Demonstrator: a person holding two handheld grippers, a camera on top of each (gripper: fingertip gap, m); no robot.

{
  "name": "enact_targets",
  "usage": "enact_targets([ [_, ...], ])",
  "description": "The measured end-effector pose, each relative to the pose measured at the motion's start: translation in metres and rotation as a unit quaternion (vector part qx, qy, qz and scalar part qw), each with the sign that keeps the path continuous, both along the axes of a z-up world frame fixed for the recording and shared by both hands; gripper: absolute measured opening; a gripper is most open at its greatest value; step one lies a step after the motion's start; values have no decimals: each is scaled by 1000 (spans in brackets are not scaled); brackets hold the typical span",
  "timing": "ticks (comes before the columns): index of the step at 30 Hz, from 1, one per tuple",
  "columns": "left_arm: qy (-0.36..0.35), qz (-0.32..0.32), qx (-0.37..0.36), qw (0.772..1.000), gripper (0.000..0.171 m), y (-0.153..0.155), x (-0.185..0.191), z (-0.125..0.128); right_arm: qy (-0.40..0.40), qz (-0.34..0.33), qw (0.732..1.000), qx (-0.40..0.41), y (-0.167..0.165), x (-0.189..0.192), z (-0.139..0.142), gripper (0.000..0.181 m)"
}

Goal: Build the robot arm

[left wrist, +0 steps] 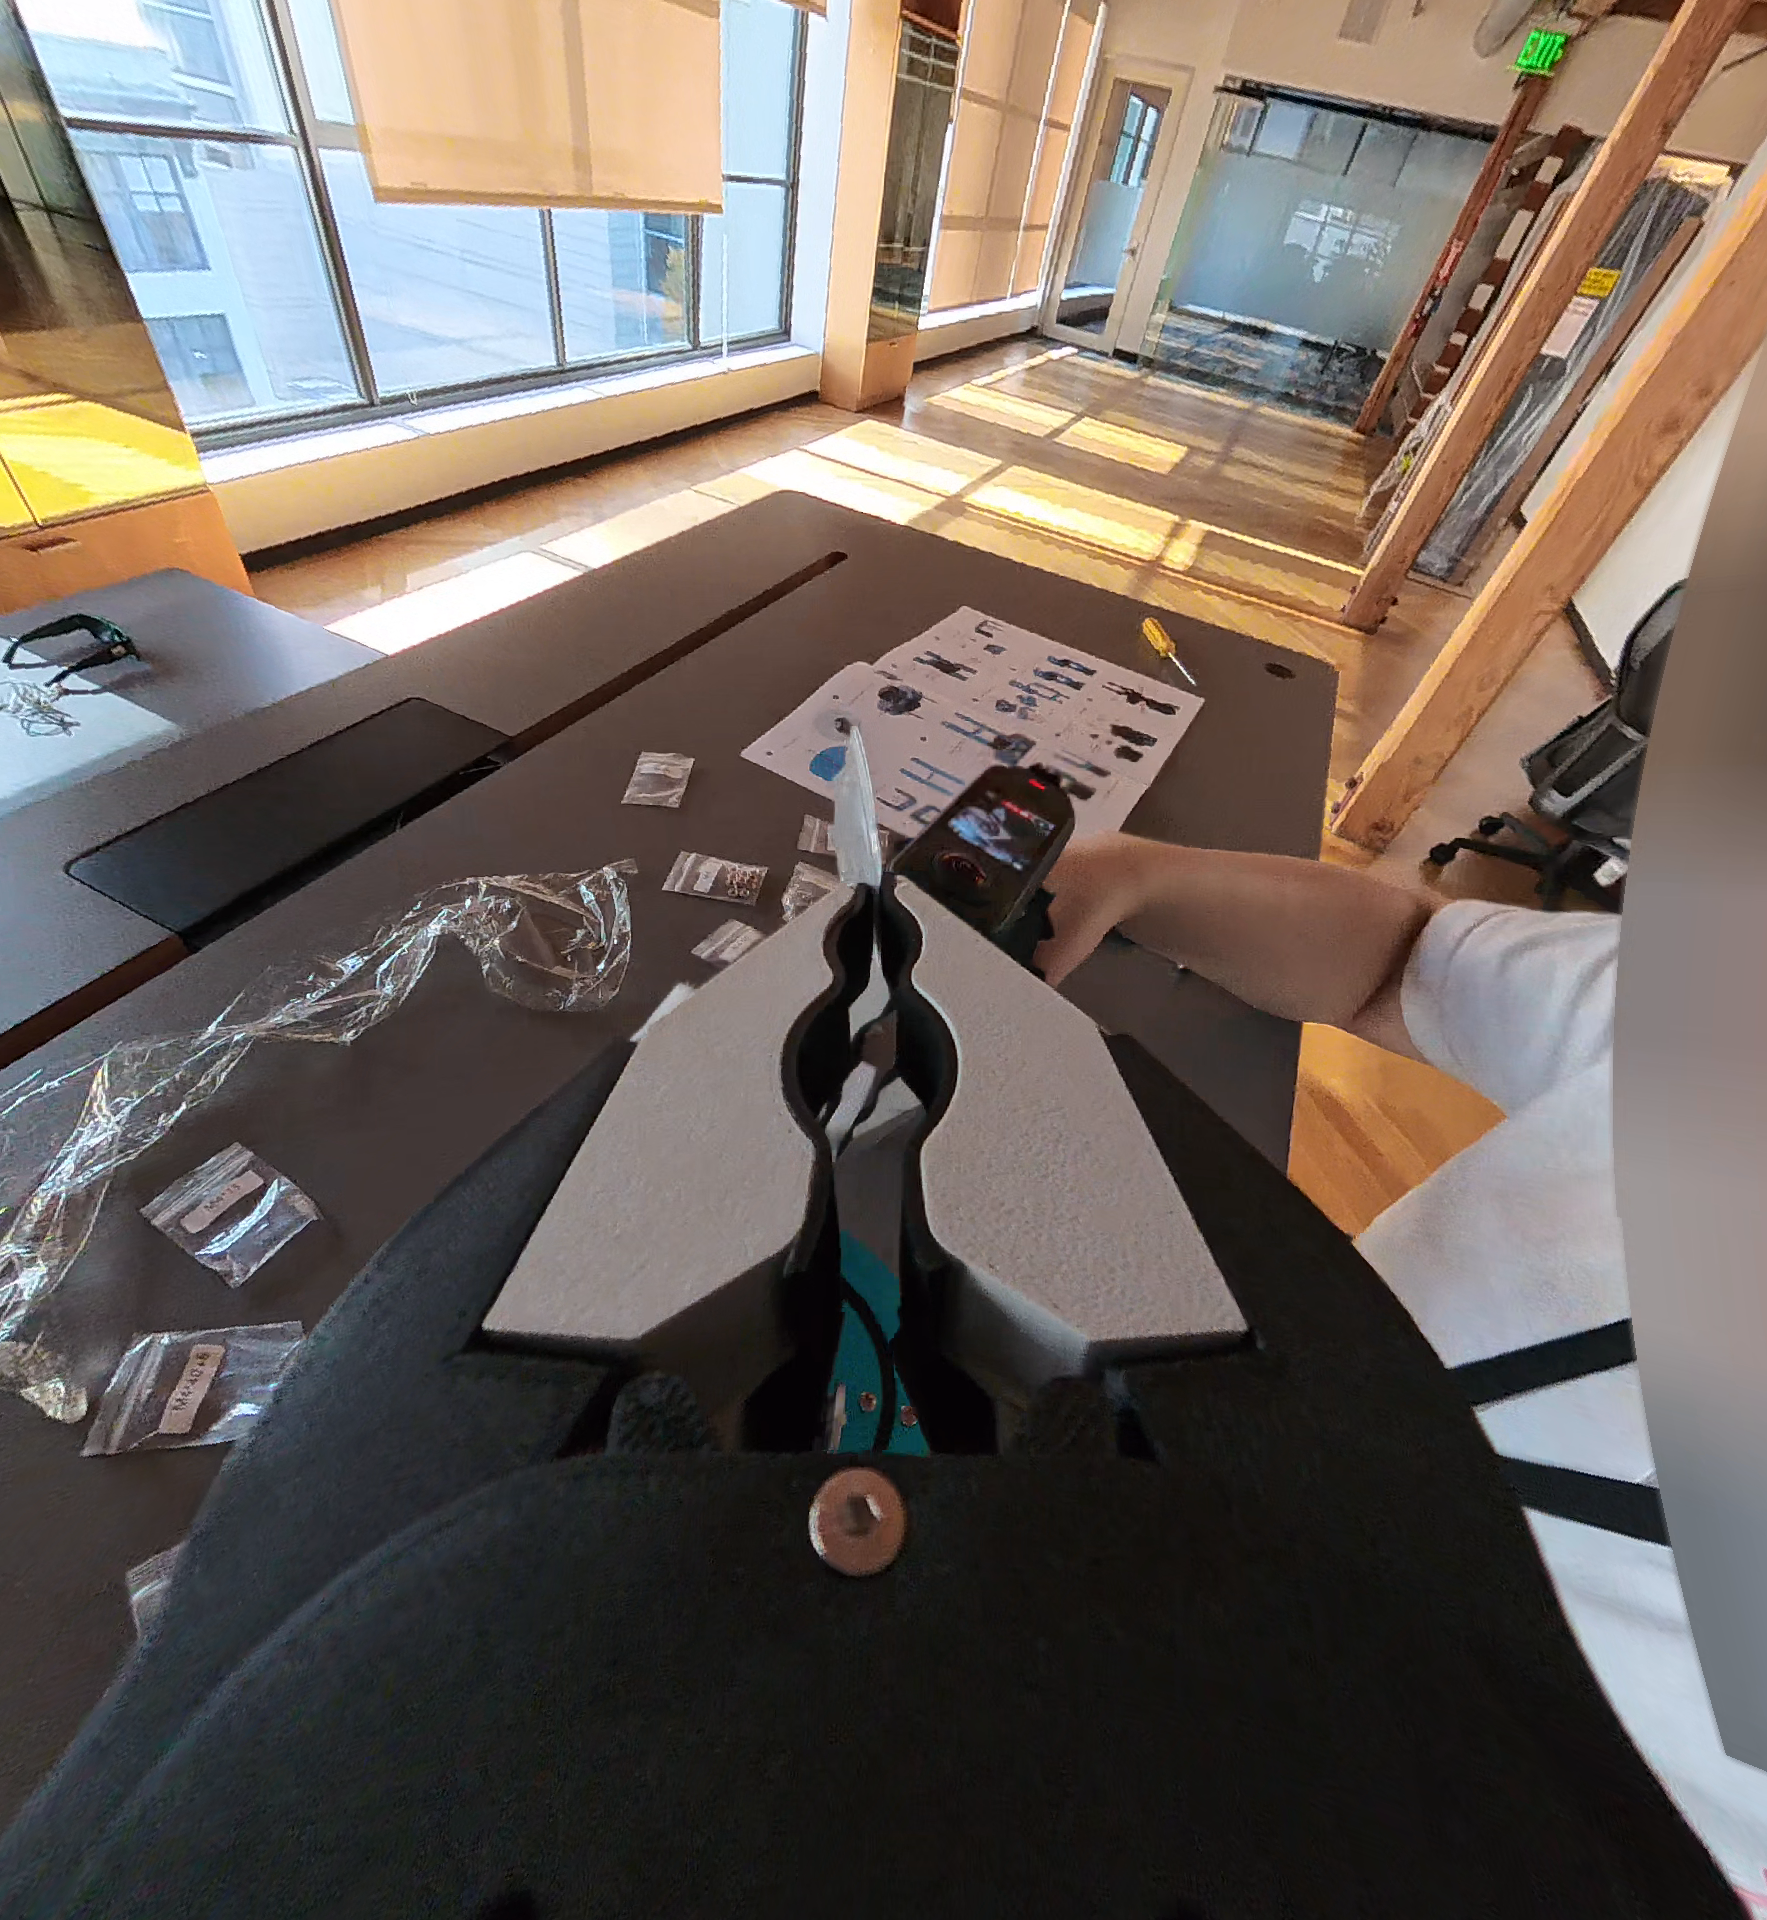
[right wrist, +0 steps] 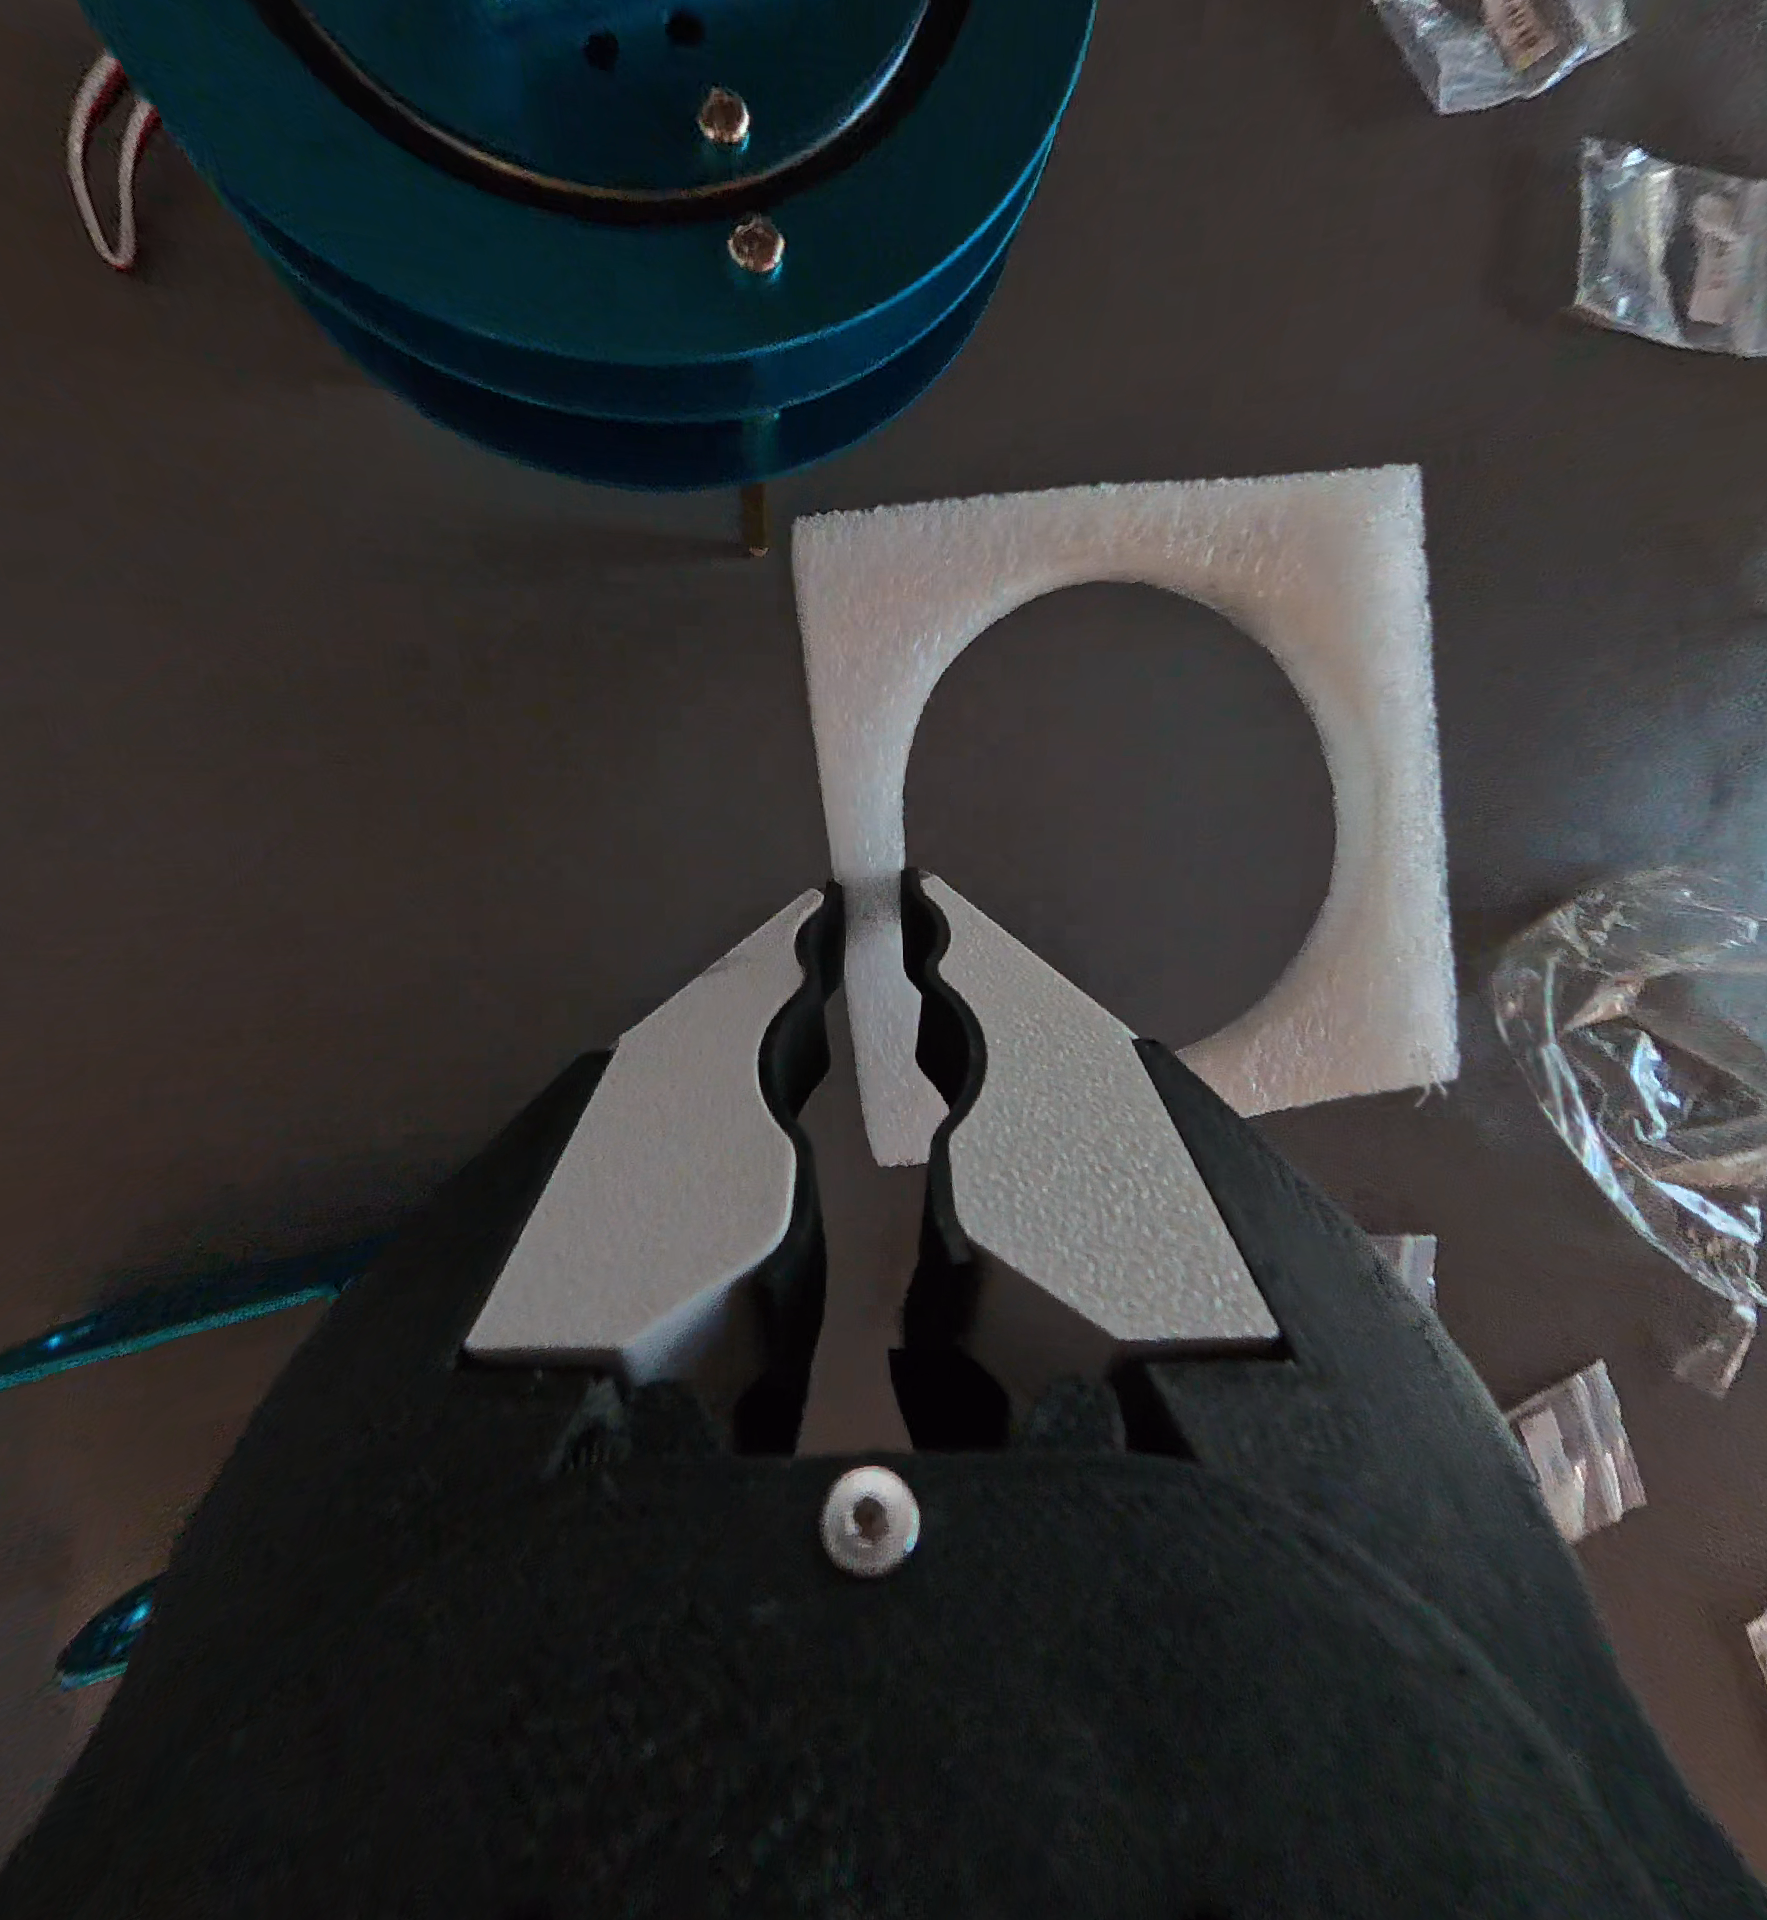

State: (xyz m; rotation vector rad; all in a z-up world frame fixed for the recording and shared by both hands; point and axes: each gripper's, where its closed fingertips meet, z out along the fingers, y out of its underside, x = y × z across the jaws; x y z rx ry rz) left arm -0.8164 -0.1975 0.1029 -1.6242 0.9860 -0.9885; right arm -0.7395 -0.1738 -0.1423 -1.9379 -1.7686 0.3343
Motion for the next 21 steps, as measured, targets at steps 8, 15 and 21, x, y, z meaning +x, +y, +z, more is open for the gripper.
enact_targets([
  [8, 13, -44, -34, 998, 0, 23, 8, -18, 29, 7, 999, -34, 5, -7, 0, 31],
  [15, 25, -72, -45, 996, 0, 39, 27, -22, 55, 39, 996, -56, -8, -8, 5, 32],
  [21, 26, -80, -32, 996, 0, 47, 42, -7, 31, 46, 997, -45, 1, -9, -5, 10],
])
